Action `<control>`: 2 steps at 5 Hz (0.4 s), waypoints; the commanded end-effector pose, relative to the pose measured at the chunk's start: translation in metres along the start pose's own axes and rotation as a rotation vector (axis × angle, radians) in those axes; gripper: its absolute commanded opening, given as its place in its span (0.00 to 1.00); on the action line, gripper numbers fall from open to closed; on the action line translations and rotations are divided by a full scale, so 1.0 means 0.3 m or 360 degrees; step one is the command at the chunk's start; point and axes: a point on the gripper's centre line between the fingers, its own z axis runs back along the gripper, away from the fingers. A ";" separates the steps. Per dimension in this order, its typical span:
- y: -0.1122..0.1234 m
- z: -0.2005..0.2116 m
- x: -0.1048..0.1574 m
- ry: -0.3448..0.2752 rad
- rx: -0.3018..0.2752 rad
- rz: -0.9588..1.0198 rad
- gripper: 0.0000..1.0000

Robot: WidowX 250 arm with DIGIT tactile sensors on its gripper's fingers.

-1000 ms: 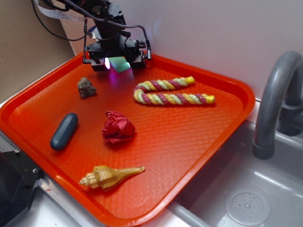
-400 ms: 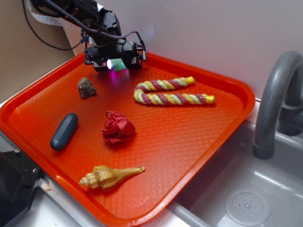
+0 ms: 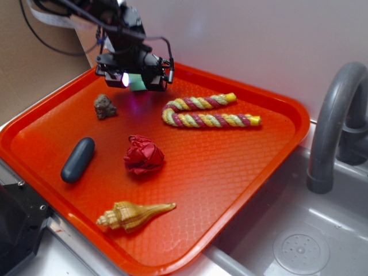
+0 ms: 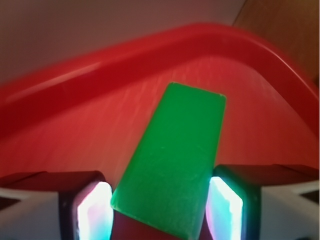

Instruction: Grab the green block.

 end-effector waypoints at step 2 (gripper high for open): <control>-0.010 0.494 -0.060 0.0323 -0.0330 -0.0478 0.00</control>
